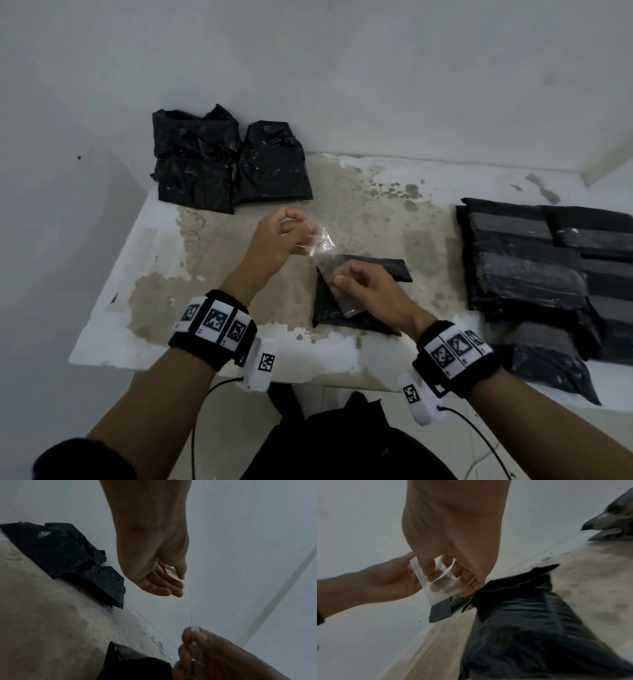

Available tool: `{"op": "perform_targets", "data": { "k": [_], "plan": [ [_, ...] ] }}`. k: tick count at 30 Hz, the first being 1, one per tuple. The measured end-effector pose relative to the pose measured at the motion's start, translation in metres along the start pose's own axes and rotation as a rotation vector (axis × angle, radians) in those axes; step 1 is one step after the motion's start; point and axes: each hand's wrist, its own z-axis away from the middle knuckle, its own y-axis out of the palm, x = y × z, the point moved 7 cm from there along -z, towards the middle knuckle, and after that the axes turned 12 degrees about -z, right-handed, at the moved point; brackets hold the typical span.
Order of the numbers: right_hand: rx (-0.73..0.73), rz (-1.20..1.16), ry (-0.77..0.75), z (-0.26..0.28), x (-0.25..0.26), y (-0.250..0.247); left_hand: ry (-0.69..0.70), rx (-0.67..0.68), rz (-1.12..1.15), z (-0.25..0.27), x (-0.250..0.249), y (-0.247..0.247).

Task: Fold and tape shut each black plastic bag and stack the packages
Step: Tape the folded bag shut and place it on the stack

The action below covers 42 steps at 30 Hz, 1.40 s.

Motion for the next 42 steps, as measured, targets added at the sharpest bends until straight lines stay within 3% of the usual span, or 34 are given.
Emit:
{"op": "perform_targets", "data": {
  "k": [3, 10, 16, 20, 23, 27, 31, 37, 42],
  "plan": [
    [-0.144, -0.113, 0.048, 0.011, -0.001, -0.038, -0.040, -0.124, 0.082, -0.006, 0.011, 0.000],
    [-0.466, -0.344, 0.122, 0.009, -0.013, -0.106, -0.142, -0.167, 0.118, -0.017, 0.035, 0.022],
    [-0.607, -0.406, 0.159, -0.002, -0.032, -0.122, -0.310, -0.219, 0.252, -0.020, 0.064, 0.046],
    [-0.571, -0.378, 0.227, -0.009, -0.040, -0.119, -0.320, -0.219, 0.265, -0.028, 0.070, 0.052],
    [-0.480, -0.363, 0.298, -0.012, -0.044, -0.112, -0.343, -0.147, 0.243, -0.032, 0.069, 0.059],
    [-0.410, -0.369, 0.377, -0.002, -0.057, -0.099, -0.462, -0.066, 0.152, -0.026, 0.091, 0.065],
    [-0.450, -0.367, 0.377, 0.010, -0.070, -0.093, -0.523, -0.104, 0.134, -0.013, 0.110, 0.059],
    [-0.579, -0.418, 0.324, 0.020, -0.083, -0.096, -0.515, -0.141, 0.167, 0.000, 0.118, 0.049],
    [-0.580, -0.465, 0.363, 0.027, -0.096, -0.095, -0.461, -0.185, 0.135, 0.009, 0.121, 0.047]
  ]
}}
